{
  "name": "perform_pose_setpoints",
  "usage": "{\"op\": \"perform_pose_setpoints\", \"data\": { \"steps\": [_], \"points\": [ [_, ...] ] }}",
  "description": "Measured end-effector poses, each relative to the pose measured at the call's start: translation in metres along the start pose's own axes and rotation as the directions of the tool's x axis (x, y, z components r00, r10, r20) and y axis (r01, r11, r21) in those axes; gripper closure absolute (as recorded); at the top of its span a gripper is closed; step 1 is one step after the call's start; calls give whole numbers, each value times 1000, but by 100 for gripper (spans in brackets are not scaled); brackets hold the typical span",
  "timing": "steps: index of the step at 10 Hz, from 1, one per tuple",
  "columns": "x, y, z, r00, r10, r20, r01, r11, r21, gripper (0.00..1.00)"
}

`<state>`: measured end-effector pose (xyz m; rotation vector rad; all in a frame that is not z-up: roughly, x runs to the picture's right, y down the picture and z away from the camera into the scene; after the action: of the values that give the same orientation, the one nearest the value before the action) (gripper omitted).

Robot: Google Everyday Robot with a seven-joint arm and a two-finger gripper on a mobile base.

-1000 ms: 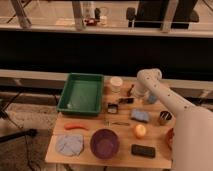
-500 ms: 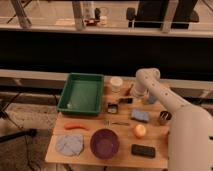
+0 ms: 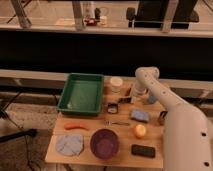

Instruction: Place brush in red bowl

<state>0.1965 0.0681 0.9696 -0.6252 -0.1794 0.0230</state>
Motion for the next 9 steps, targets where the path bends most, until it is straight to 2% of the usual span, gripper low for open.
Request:
{"op": "perform_pose_setpoints", "data": {
  "steps": [2,4,5,7,9],
  "points": [
    [3,3,-2,1000,8,6,-8,1000,-16,97],
    [11,5,-21,1000,24,1,-24,1000,-3,100],
    [13,6,-44,1000,29,-1,-29,999,26,100],
    [15,7,-75,999,36,6,-36,997,66,100],
    [16,10,-118,999,44,28,-47,991,124,100]
  ]
}}
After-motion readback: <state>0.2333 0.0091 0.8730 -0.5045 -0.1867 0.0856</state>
